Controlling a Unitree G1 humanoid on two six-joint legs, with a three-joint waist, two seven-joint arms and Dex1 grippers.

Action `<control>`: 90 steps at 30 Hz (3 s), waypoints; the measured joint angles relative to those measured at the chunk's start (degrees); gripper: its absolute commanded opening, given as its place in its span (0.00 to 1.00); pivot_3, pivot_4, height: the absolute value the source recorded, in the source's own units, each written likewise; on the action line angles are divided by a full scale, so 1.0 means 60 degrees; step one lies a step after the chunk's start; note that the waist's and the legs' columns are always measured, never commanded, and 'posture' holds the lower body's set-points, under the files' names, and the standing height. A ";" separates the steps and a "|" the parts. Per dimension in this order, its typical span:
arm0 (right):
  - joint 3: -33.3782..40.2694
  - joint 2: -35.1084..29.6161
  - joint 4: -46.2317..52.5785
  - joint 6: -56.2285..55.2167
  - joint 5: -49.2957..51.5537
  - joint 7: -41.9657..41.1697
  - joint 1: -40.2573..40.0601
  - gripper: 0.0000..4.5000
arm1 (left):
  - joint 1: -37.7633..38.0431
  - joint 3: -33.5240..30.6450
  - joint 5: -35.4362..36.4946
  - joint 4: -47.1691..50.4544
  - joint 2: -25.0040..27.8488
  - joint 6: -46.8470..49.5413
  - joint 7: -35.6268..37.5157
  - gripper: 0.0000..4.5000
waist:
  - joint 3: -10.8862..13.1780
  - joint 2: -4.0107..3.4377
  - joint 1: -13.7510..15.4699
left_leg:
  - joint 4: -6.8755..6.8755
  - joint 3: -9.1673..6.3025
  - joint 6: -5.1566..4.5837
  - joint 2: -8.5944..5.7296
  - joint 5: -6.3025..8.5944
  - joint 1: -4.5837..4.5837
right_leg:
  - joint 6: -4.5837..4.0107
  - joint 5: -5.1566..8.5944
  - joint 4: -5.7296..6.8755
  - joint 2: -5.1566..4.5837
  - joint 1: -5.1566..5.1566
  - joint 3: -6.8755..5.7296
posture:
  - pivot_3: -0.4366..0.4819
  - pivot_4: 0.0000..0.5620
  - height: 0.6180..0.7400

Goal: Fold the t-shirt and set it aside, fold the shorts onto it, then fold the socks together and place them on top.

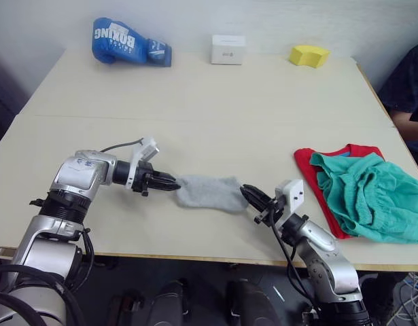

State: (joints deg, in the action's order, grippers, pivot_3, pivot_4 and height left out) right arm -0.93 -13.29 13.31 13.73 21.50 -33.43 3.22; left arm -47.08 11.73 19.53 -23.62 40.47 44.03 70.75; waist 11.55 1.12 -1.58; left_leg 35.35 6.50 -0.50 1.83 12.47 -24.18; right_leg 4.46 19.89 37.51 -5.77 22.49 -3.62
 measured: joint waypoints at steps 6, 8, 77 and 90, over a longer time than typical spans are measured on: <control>0.0607 -0.0661 0.0085 -0.0129 0.0044 0.0061 0.0491 0.52 | 0.0080 -0.0969 -0.0079 -0.0216 0.0496 -0.0665 -0.0391 0.63 | 0.0006 0.0010 -0.0050 | 0.0009 0.0002 -0.0001 0.0002 0.0000 0.0000 | 0.0000 0.0000 0.0019 -0.0002 0.0008 0.0004 | 0.48 0.27 1.00; 0.1047 -0.1030 0.0403 0.0250 0.0559 -0.0049 0.0876 0.52 | 0.0201 -0.1575 0.0106 -0.0177 0.0844 -0.0743 -0.0350 0.63 | 0.0006 0.0010 -0.0040 | 0.0008 0.0001 0.0001 0.0005 0.0000 0.0002 | -0.0008 0.0004 0.0023 -0.0001 0.0008 0.0002 | 0.48 0.27 1.00; -0.2881 -0.1046 -0.3983 -0.3501 -0.4162 -0.1112 0.3370 0.00 | 0.0282 -0.2504 0.2350 0.2225 -0.2346 0.7465 -0.6329 0.30 | -0.0068 0.0160 0.0078 | 0.0011 -0.0035 0.0094 -0.0002 0.0055 0.0160 | -0.0026 0.0022 0.0004 -0.0012 -0.0176 -0.0031 | 0.48 0.27 1.00; -0.2705 -0.1326 -0.3609 -0.3434 -0.4172 -0.1053 0.3007 0.00 | -0.1119 -0.1945 0.2930 0.1852 -0.3342 0.7135 -0.5254 0.01 | -0.0068 0.0160 0.0020 | 0.0009 -0.0036 0.0096 -0.0001 0.0052 0.0158 | -0.0026 0.0022 -0.0003 -0.0005 -0.0177 -0.0034 | 0.48 0.27 1.00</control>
State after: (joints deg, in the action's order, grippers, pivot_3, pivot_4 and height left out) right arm -17.16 -21.25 -8.34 -6.87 -3.53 -39.75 21.26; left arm -53.79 0.07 37.11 -12.51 20.42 86.84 39.23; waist 11.14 2.08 -1.46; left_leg 35.40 6.28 0.08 1.83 12.78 -23.23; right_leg 4.31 20.02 37.50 -5.81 21.42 -3.82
